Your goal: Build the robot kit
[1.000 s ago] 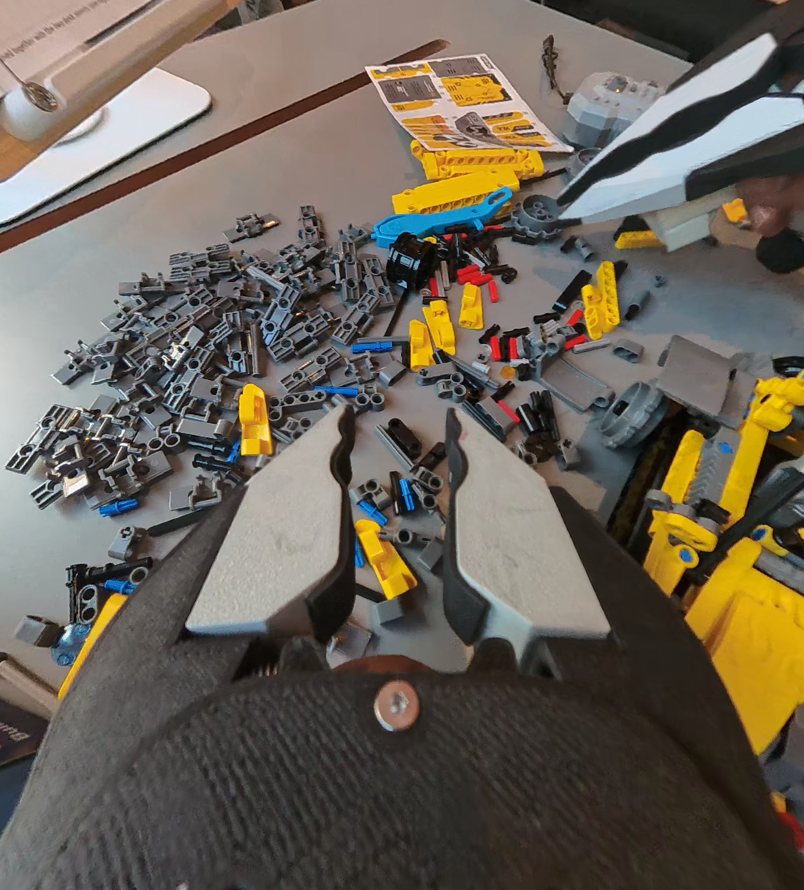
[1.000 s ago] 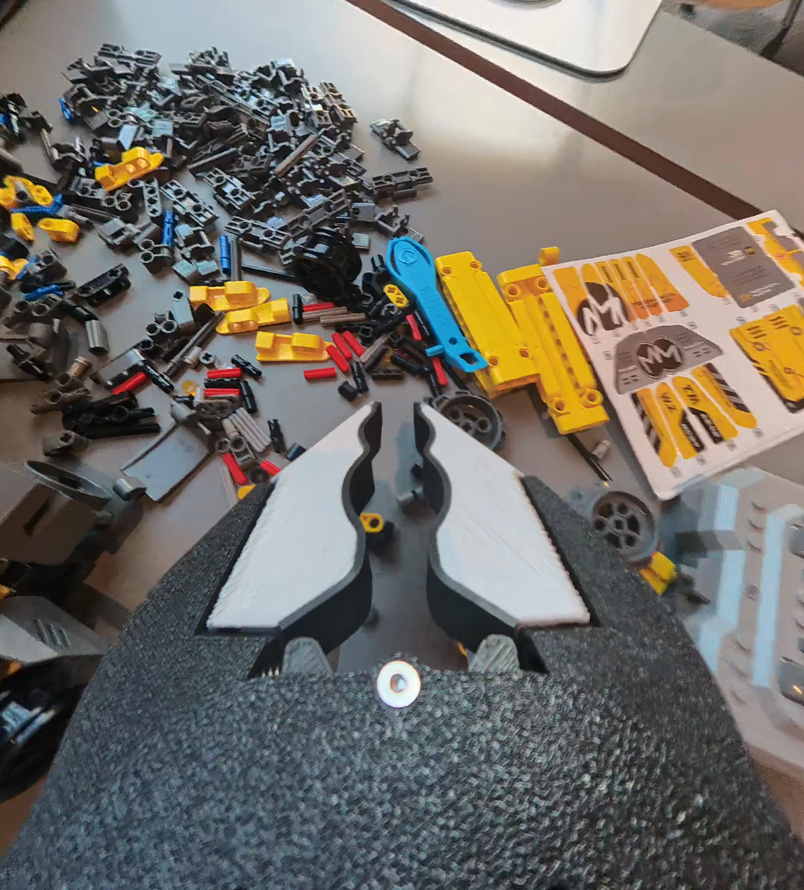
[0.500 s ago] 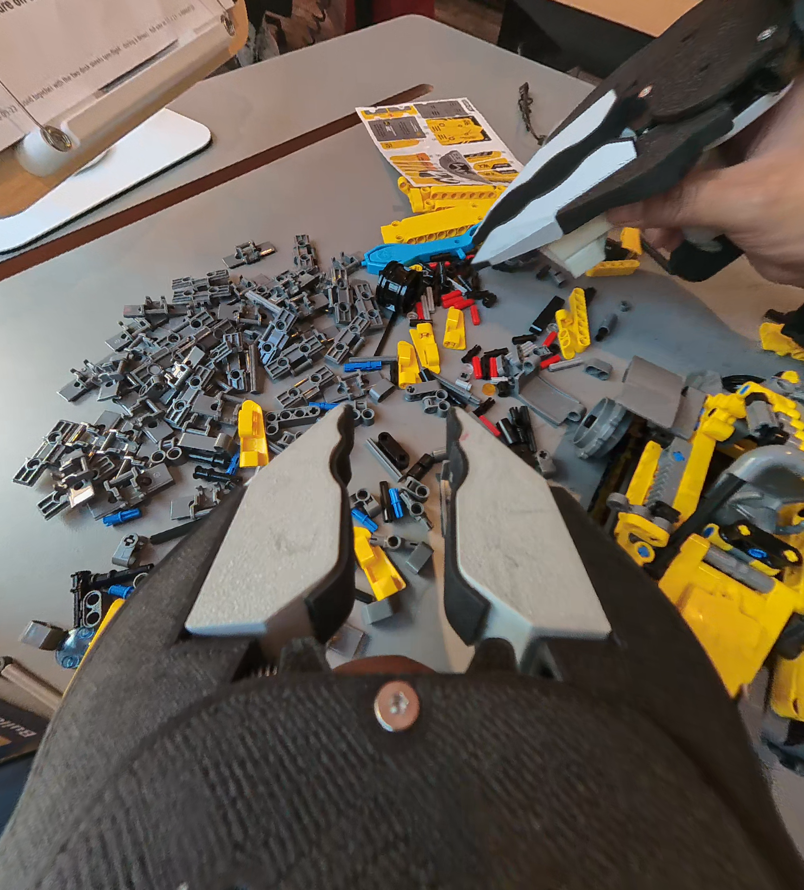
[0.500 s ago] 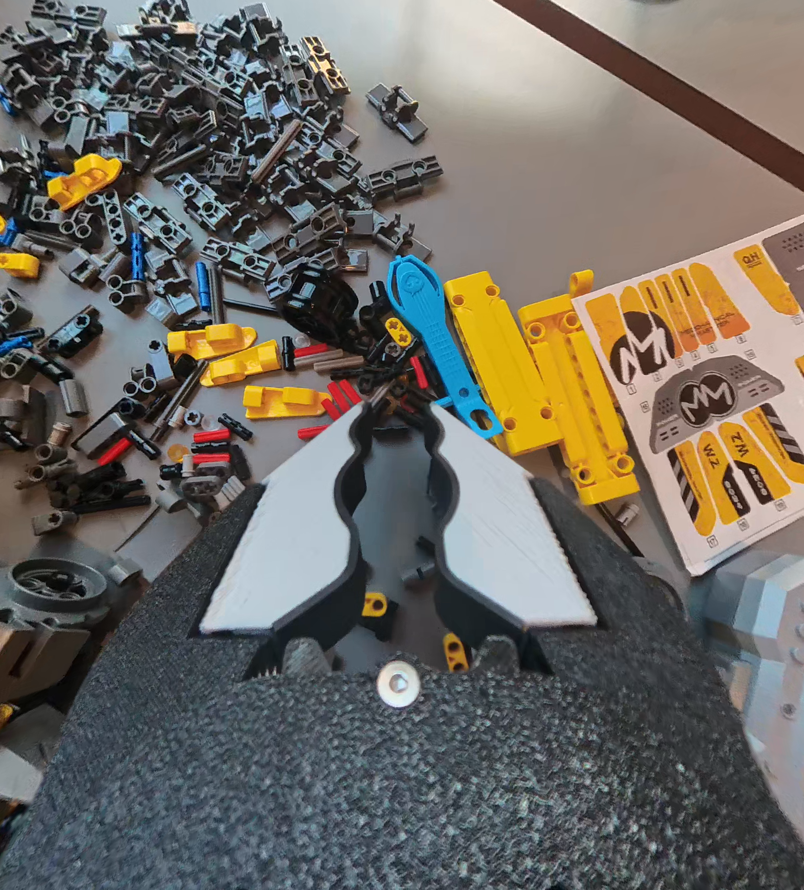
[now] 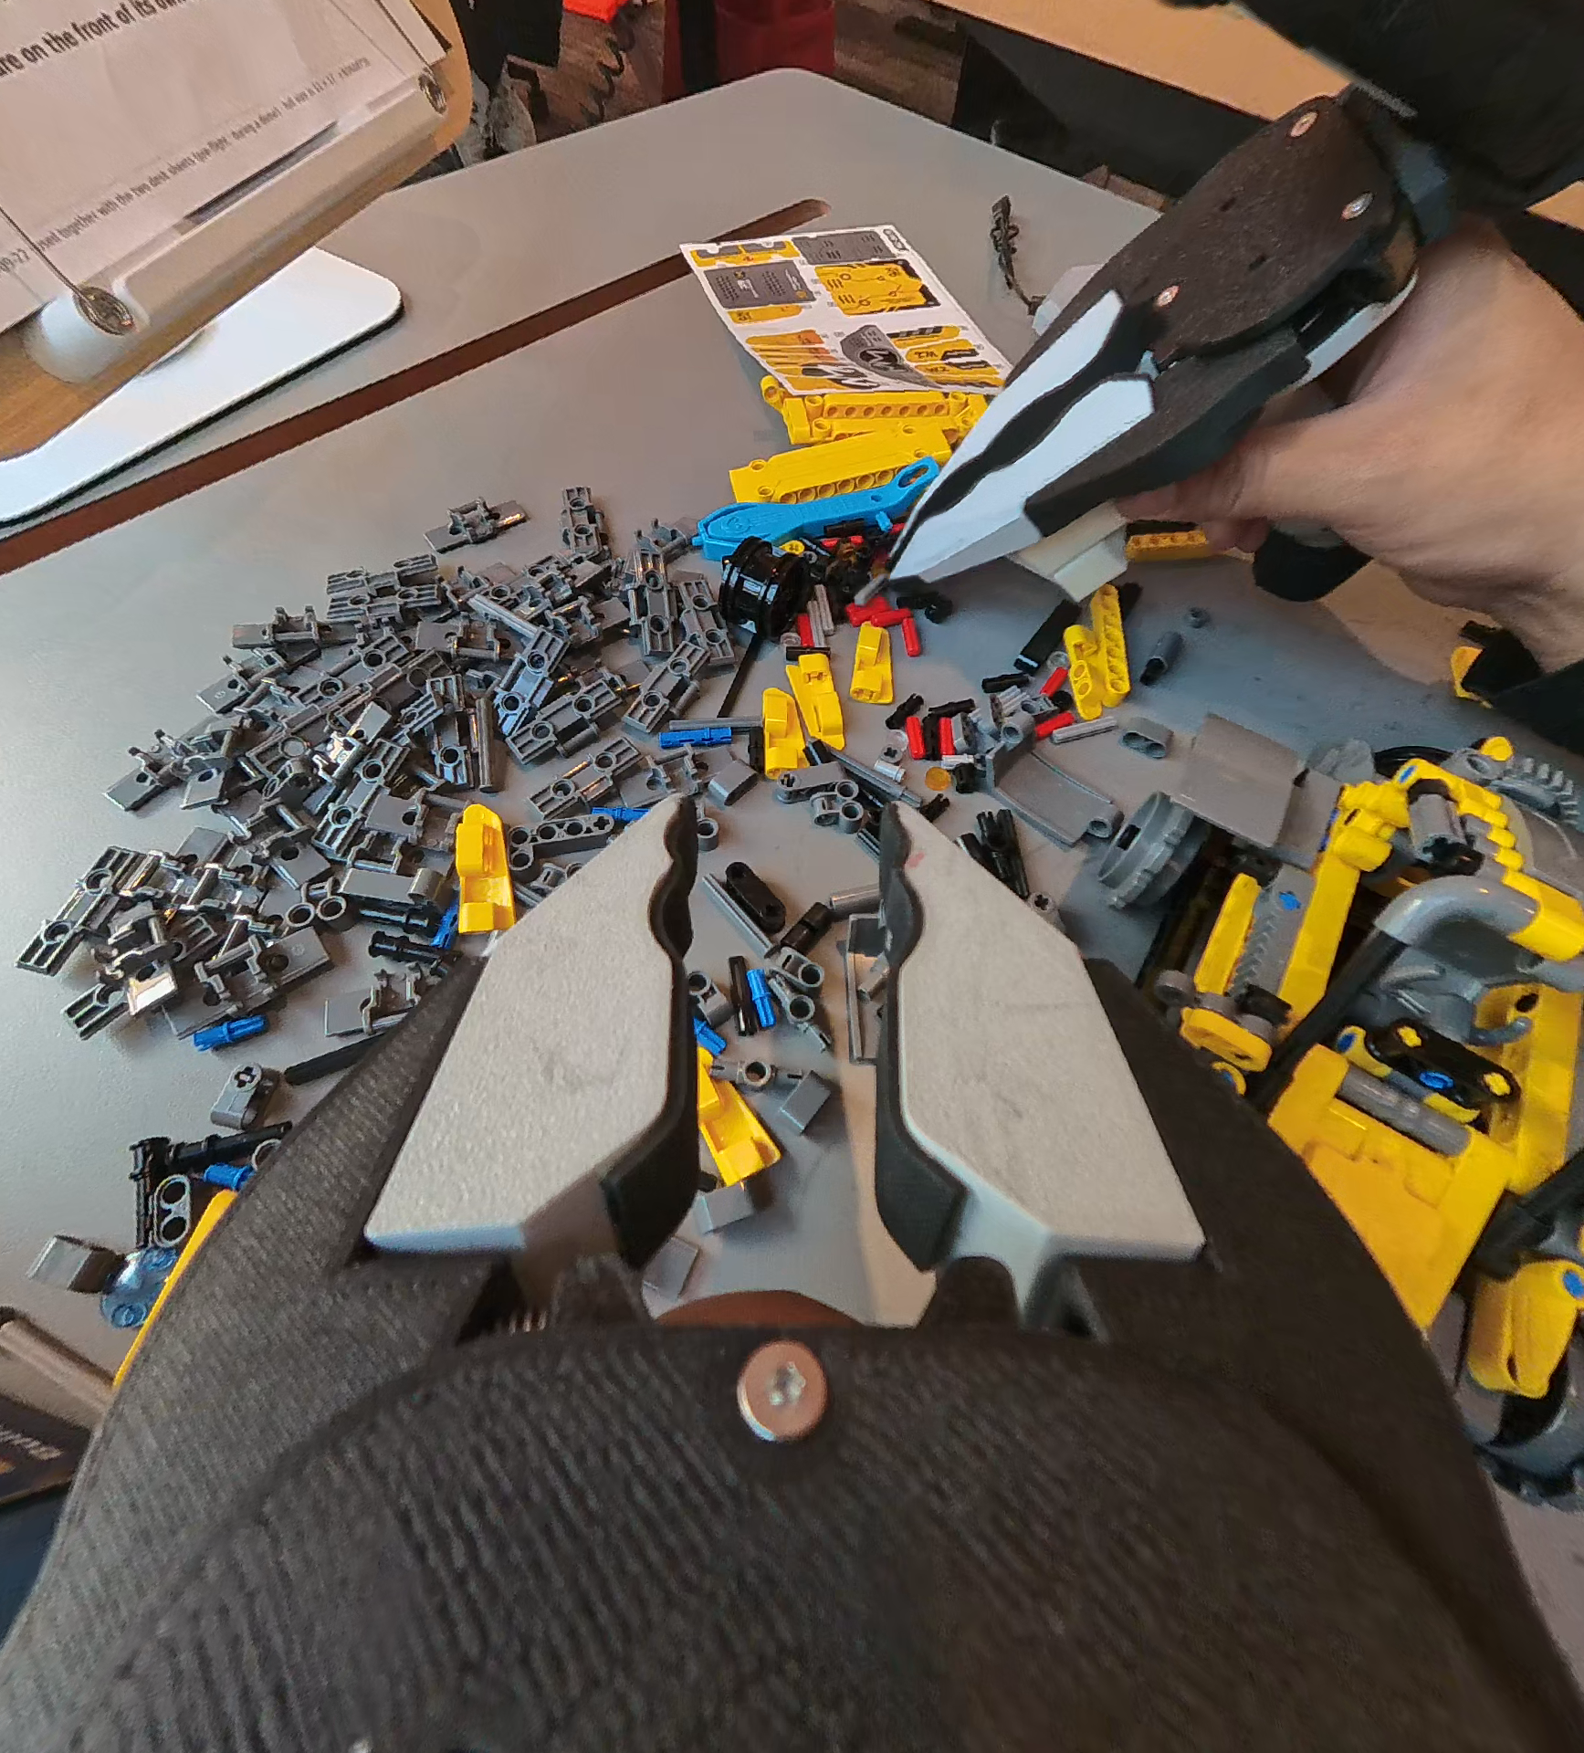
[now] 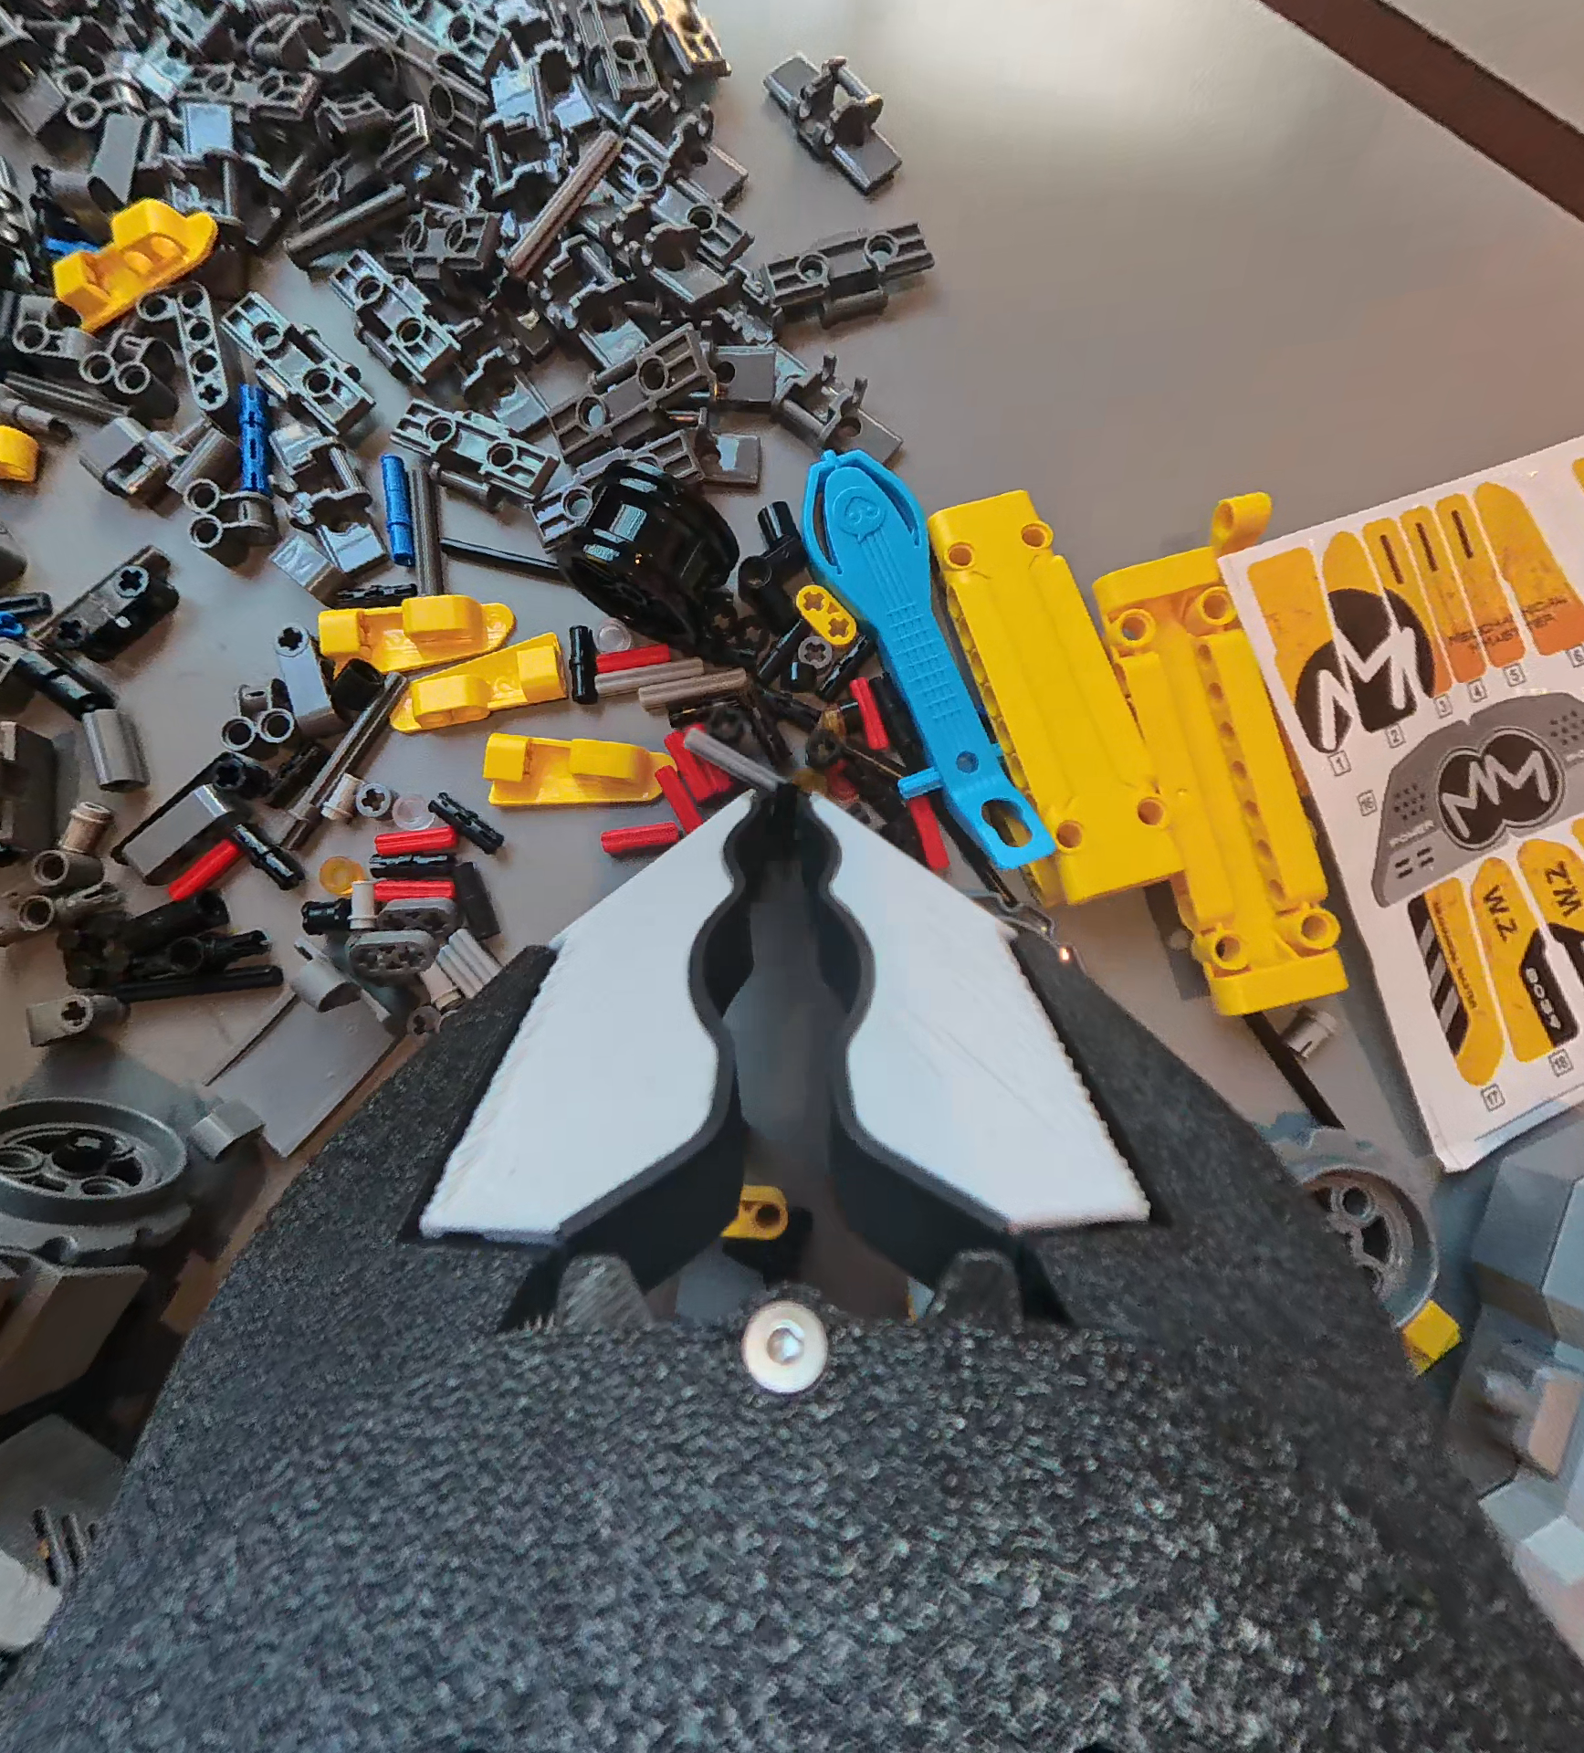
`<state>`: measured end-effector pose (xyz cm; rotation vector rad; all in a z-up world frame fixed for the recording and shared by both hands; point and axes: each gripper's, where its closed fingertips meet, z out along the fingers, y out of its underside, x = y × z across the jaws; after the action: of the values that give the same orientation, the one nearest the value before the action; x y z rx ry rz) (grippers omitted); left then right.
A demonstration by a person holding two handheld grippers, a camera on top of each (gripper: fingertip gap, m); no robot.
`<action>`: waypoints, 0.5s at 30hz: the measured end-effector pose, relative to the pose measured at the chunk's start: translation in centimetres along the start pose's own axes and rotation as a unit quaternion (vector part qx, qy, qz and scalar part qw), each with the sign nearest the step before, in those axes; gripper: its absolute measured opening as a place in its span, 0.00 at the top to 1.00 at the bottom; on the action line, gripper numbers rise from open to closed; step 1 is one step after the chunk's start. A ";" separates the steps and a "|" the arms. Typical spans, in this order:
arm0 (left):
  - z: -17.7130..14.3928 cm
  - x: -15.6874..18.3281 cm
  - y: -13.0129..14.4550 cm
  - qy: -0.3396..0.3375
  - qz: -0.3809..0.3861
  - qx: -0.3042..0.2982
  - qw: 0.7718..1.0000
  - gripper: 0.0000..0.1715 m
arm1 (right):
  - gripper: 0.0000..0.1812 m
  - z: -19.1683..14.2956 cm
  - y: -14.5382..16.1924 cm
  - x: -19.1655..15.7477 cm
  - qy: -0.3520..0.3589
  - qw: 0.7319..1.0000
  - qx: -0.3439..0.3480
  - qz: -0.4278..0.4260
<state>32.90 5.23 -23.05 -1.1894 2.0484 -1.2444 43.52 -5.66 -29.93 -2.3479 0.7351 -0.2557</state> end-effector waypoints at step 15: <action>0.2 -0.1 0.4 -0.002 0.002 -0.006 1.000 0.80 | 0.99 -9.8 -0.1 -0.7 -0.051 0.988 0.127 0.069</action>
<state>32.91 5.32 -23.54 -1.1922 2.0570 -1.2286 39.43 -10.40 -22.39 -2.0446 0.7654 -0.1573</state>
